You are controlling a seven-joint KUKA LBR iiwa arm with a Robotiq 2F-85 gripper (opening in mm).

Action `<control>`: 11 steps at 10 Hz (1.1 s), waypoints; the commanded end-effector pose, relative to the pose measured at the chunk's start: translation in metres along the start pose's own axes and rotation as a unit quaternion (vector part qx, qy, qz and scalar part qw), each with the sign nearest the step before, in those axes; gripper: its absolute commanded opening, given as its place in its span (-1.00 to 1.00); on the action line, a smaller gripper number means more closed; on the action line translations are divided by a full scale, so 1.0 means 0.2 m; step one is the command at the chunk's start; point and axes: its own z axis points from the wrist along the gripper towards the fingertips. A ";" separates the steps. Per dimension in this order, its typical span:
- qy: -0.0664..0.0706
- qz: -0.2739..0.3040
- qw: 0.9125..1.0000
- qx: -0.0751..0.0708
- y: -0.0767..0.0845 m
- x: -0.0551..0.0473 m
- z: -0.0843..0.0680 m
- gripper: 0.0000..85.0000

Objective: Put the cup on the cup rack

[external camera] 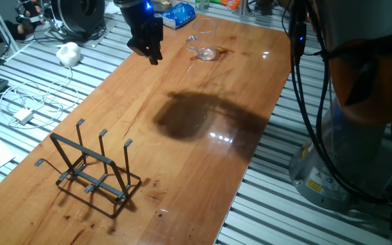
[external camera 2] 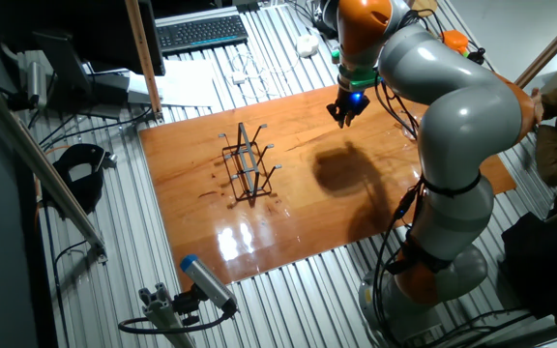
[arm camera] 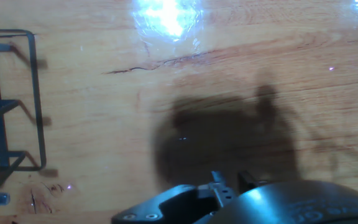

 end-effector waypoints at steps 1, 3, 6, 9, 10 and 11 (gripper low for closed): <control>0.001 0.000 1.000 0.000 0.00 0.00 0.00 -1.00; 0.001 0.013 1.000 0.001 0.00 0.00 0.00 -1.00; -0.001 0.010 1.000 0.001 0.00 0.00 0.00 -1.00; -0.002 0.014 1.000 0.001 0.00 0.00 0.00 -1.00; -0.002 0.014 1.000 0.001 0.00 0.00 0.00 -1.00; -0.002 0.016 1.000 0.002 0.00 0.00 0.00 -1.00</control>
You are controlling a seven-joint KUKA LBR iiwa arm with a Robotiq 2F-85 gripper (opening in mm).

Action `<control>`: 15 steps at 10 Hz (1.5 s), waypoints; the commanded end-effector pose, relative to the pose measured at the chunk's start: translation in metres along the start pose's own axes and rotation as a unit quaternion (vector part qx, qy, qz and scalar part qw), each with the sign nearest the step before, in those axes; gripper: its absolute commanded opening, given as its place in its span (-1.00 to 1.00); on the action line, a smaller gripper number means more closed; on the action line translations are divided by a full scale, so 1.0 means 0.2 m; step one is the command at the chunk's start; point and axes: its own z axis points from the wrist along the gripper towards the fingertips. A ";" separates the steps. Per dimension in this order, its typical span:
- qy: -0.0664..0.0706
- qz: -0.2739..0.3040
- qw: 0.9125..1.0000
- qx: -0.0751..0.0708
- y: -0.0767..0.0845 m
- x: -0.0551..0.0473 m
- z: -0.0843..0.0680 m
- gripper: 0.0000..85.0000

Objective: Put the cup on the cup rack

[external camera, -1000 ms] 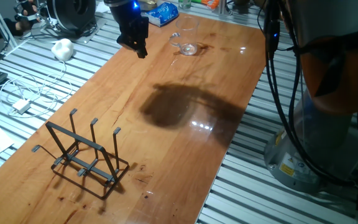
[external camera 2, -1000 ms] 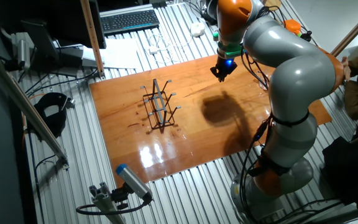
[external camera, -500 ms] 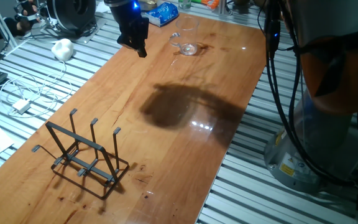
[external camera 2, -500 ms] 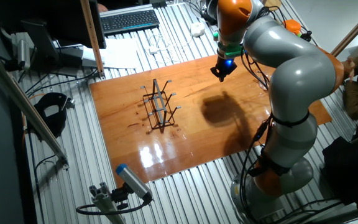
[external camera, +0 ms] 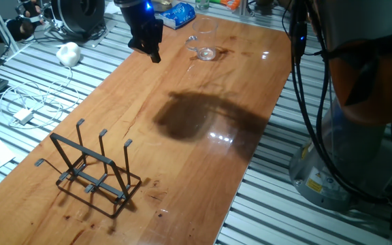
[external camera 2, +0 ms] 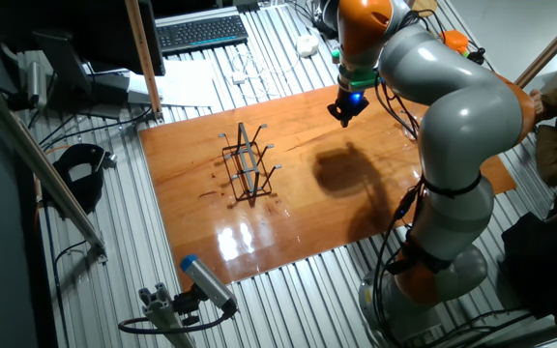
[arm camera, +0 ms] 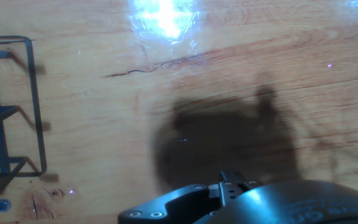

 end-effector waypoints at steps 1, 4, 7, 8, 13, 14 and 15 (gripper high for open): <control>0.000 0.001 1.000 0.000 0.00 0.00 0.00 -1.00; -0.001 0.005 1.000 0.000 0.00 0.00 0.00 -1.00; 0.000 0.006 1.000 0.000 0.00 0.00 0.00 -1.00; 0.000 0.006 1.000 0.000 0.00 0.00 0.00 -1.00; -0.028 0.026 0.999 -0.006 0.00 0.00 0.00 -1.00; -0.034 0.033 0.998 -0.036 0.00 0.00 0.00 -1.00; -0.041 0.055 0.995 -0.067 0.00 0.00 0.00 -1.00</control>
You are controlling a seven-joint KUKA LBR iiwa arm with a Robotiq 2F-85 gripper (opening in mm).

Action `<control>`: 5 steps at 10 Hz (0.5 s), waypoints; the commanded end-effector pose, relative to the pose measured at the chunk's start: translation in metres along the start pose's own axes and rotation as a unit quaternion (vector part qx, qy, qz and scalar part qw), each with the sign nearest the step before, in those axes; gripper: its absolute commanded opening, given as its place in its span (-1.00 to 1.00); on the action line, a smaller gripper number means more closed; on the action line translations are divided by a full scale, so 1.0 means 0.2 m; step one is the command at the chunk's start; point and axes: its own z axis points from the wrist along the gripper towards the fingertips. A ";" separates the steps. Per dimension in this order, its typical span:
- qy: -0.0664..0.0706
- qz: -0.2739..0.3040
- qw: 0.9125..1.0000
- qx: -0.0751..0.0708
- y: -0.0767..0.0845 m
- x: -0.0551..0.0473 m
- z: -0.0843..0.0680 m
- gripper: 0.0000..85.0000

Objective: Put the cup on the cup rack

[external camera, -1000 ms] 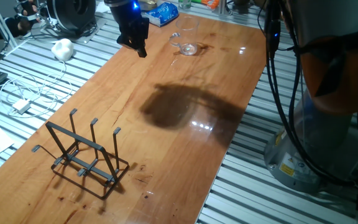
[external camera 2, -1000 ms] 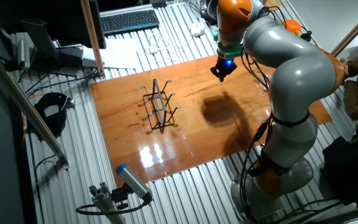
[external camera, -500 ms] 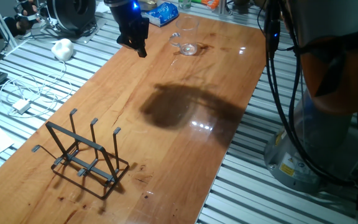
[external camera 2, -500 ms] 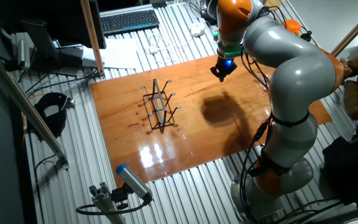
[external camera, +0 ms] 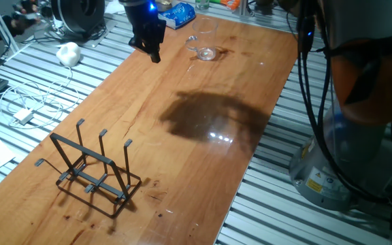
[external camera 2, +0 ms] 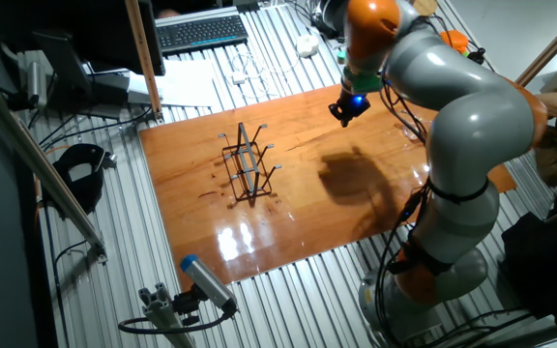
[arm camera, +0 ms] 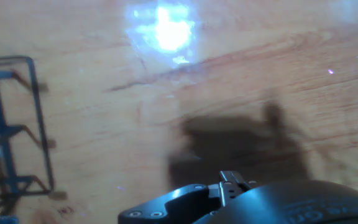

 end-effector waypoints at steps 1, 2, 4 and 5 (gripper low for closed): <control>-0.009 0.020 1.000 -0.005 0.00 0.00 0.00 -1.00; -0.017 0.026 1.000 -0.005 0.00 0.00 0.00 -1.00; -0.034 0.037 0.999 -0.001 0.00 0.00 0.00 -1.00; -0.030 0.034 0.999 -0.030 0.00 0.00 0.00 -1.00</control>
